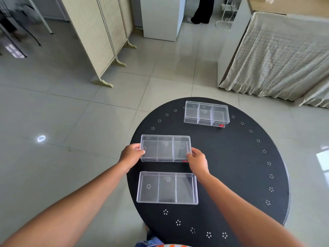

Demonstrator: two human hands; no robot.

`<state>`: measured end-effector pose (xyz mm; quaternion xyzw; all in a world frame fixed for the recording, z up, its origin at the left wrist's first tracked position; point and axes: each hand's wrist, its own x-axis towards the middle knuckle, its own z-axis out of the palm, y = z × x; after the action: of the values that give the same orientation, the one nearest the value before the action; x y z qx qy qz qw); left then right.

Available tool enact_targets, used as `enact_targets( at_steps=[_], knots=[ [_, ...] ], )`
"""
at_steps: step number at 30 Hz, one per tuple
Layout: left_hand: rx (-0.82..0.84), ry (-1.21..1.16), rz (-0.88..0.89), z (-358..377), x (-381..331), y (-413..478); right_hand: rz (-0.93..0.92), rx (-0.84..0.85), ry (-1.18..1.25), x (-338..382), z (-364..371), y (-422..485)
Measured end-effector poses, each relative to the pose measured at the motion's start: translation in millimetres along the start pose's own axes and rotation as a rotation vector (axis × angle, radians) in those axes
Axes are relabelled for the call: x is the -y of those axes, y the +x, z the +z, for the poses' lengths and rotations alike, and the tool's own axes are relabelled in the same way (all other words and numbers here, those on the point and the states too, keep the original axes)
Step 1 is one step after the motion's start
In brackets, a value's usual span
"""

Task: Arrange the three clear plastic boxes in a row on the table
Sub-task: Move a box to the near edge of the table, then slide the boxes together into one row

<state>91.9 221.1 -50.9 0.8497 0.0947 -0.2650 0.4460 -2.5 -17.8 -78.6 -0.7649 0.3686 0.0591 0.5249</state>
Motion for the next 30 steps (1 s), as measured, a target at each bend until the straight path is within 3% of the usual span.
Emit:
enact_targets(
  at_steps=[5,8,12,19,27,30],
  knots=[
    [-0.054,0.108,0.016,5,6,7,0.011,0.0,-0.025,-1,-4,3],
    [-0.158,0.22,0.034,6,-8,15,0.016,-0.083,-0.012,1,-12,14],
    [-0.23,0.255,0.221,14,-50,29,-0.027,-0.246,-0.012,14,-43,44],
    [0.039,0.183,0.276,64,-142,72,0.068,-0.399,0.017,36,-117,114],
    [0.331,-0.096,-0.012,125,-183,112,0.154,-0.162,0.045,32,-152,163],
    [0.362,-0.154,-0.075,135,-183,119,0.161,-0.102,0.106,31,-150,171]
  ],
)
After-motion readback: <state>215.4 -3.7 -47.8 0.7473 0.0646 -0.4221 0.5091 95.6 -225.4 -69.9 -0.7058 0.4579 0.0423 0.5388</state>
